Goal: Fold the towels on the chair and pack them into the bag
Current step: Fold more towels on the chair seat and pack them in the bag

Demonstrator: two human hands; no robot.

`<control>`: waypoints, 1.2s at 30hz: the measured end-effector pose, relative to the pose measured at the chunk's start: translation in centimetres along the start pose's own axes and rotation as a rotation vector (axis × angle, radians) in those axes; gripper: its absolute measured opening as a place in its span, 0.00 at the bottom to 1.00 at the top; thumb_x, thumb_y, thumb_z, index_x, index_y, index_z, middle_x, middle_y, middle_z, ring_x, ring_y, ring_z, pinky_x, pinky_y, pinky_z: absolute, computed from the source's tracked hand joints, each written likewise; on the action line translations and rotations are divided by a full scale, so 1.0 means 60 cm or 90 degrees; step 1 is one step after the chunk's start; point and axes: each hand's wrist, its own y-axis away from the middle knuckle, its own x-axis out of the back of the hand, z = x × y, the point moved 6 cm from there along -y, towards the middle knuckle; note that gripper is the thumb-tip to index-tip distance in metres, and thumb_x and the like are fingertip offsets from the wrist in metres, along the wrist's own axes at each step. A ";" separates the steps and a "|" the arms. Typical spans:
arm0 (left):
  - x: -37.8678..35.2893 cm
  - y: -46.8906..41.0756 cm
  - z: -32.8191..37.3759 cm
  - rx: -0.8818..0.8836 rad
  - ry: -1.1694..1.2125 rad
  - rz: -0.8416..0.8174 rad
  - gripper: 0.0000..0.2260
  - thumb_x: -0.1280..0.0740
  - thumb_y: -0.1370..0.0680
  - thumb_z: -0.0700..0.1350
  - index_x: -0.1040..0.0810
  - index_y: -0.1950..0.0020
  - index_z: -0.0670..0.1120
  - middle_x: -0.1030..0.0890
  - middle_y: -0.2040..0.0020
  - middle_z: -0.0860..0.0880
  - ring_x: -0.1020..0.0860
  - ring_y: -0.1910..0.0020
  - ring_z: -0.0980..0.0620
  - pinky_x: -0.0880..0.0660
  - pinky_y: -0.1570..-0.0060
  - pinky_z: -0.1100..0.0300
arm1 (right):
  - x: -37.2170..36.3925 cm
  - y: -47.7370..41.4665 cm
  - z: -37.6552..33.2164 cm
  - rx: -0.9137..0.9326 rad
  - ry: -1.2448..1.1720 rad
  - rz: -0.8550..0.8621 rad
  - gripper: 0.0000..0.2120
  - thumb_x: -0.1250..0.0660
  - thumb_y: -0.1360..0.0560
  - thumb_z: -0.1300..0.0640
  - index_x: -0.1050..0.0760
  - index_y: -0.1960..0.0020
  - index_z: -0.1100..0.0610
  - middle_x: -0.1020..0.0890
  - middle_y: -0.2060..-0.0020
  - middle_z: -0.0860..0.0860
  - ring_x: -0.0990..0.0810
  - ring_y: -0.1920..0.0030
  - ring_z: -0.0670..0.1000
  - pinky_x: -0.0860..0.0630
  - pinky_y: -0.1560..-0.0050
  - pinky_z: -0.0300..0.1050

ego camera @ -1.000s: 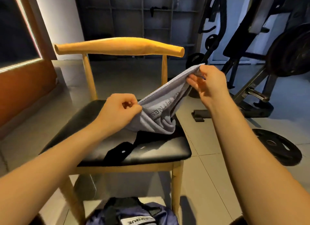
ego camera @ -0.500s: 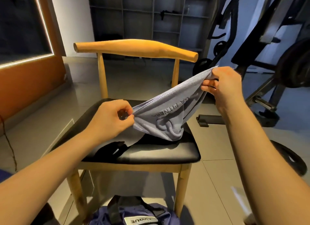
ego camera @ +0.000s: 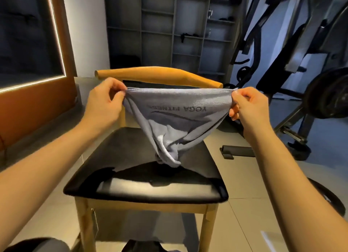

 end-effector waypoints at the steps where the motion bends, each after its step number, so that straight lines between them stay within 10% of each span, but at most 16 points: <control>1: 0.017 -0.024 0.009 -0.018 -0.009 0.008 0.05 0.36 0.16 0.42 0.22 0.42 0.45 0.21 0.49 0.52 0.23 0.52 0.57 0.27 0.51 0.68 | -0.009 -0.003 -0.025 0.012 -0.010 -0.051 0.07 0.37 0.17 0.57 0.22 0.47 0.59 0.22 0.68 0.51 0.26 0.72 0.46 0.27 0.72 0.39; 4: 0.057 -0.080 0.024 -0.087 -0.065 -0.012 0.05 0.36 0.18 0.39 0.22 0.46 0.47 0.20 0.51 0.50 0.21 0.52 0.49 0.22 0.50 0.57 | -0.048 -0.013 -0.094 -0.003 -0.090 -0.300 0.09 0.36 0.17 0.59 0.23 0.47 0.66 0.22 0.69 0.52 0.28 0.72 0.49 0.29 0.72 0.39; 8: 0.085 -0.108 0.020 -0.094 -0.135 -0.060 0.05 0.36 0.17 0.39 0.23 0.46 0.48 0.20 0.53 0.50 0.23 0.54 0.49 0.25 0.53 0.53 | -0.047 -0.060 -0.120 -0.044 -0.023 -0.121 0.08 0.34 0.18 0.59 0.19 0.45 0.62 0.20 0.62 0.55 0.26 0.71 0.49 0.27 0.72 0.38; 11: 0.093 -0.114 0.019 -0.113 -0.208 -0.107 0.04 0.36 0.17 0.39 0.24 0.44 0.46 0.20 0.53 0.48 0.24 0.55 0.47 0.30 0.55 0.54 | -0.084 -0.043 -0.142 -0.081 -0.062 -0.346 0.12 0.36 0.17 0.60 0.19 0.41 0.67 0.22 0.64 0.54 0.31 0.71 0.48 0.32 0.72 0.37; 15: 0.117 -0.113 0.013 -0.101 -0.209 -0.129 0.05 0.35 0.17 0.42 0.27 0.43 0.50 0.20 0.50 0.49 0.22 0.54 0.48 0.26 0.54 0.54 | -0.063 -0.048 -0.163 -0.008 0.095 -0.168 0.08 0.33 0.20 0.61 0.19 0.52 0.65 0.23 0.66 0.58 0.28 0.71 0.51 0.32 0.77 0.37; 18: 0.118 -0.108 0.016 -0.120 -0.212 -0.146 0.07 0.34 0.17 0.43 0.26 0.40 0.51 0.20 0.51 0.52 0.22 0.55 0.49 0.26 0.53 0.54 | -0.097 -0.018 -0.169 -0.021 0.022 -0.373 0.07 0.31 0.20 0.59 0.22 0.52 0.64 0.26 0.69 0.55 0.29 0.74 0.50 0.35 0.75 0.40; 22: 0.130 -0.109 0.010 -0.070 -0.213 -0.129 0.06 0.33 0.18 0.41 0.18 0.44 0.49 0.18 0.51 0.50 0.22 0.54 0.50 0.26 0.52 0.55 | -0.062 -0.044 -0.165 -0.017 0.114 -0.137 0.06 0.36 0.20 0.64 0.21 0.52 0.62 0.21 0.62 0.61 0.19 0.74 0.53 0.28 0.76 0.40; 29: 0.151 -0.118 0.033 0.078 0.027 -0.050 0.08 0.37 0.18 0.34 0.19 0.49 0.43 0.21 0.65 0.45 0.21 0.76 0.57 0.24 0.74 0.63 | -0.060 -0.024 -0.216 -0.058 -0.118 -0.152 0.04 0.37 0.17 0.64 0.23 0.47 0.61 0.17 0.61 0.60 0.14 0.64 0.57 0.16 0.66 0.50; 32: 0.176 -0.118 0.067 0.004 0.071 0.083 0.08 0.36 0.18 0.37 0.19 0.50 0.47 0.19 0.63 0.48 0.20 0.74 0.55 0.22 0.73 0.62 | -0.043 -0.021 -0.257 0.164 -0.019 0.053 0.07 0.39 0.18 0.62 0.24 0.52 0.60 0.17 0.61 0.55 0.14 0.63 0.53 0.16 0.64 0.46; 34: 0.135 -0.102 0.071 -0.047 -0.024 -0.103 0.10 0.34 0.20 0.37 0.18 0.54 0.51 0.17 0.62 0.48 0.18 0.69 0.50 0.18 0.68 0.56 | -0.086 -0.009 -0.240 0.164 0.197 -0.101 0.06 0.36 0.23 0.62 0.26 0.58 0.62 0.19 0.64 0.54 0.18 0.65 0.53 0.22 0.66 0.39; 36: 0.095 -0.074 0.046 -0.020 -0.183 -0.278 0.10 0.32 0.20 0.39 0.16 0.55 0.52 0.17 0.59 0.48 0.17 0.63 0.48 0.17 0.60 0.52 | -0.121 0.025 -0.161 -0.115 0.304 -0.371 0.05 0.34 0.23 0.64 0.24 0.57 0.65 0.17 0.64 0.59 0.18 0.66 0.56 0.21 0.67 0.41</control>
